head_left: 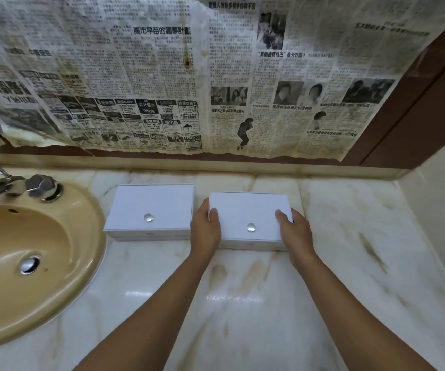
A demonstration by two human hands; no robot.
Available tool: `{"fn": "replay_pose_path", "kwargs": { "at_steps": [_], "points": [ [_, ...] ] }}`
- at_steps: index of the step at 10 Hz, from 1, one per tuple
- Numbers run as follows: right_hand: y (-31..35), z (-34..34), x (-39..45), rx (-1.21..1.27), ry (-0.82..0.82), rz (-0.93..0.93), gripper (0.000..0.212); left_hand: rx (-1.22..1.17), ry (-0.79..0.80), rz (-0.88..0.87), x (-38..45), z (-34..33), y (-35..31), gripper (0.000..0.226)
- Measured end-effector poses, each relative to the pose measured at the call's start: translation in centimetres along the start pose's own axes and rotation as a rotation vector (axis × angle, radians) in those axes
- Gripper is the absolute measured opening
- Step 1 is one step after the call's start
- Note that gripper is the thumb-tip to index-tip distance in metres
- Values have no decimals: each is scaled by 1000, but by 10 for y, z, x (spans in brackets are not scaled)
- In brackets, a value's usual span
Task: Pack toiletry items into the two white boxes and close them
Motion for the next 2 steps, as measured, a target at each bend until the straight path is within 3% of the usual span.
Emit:
{"fn": "replay_pose_path", "kwargs": {
  "at_steps": [1, 2],
  "points": [
    [3, 0, 1, -4, 31, 9, 31, 64, 21, -30, 0, 0, -5, 36],
    [8, 15, -12, -26, 25, -31, 40, 96, 44, 49, -17, 14, 7, 40]
  ]
}}
Point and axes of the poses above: each hand's wrist, its own x-axis towards the middle knuckle, its own z-axis out of the back of the hand, y = z × x, the point moved 10 cm from there along x, towards the middle knuckle, and after that the axes turned 12 degrees about z, right-handed, at the moved point
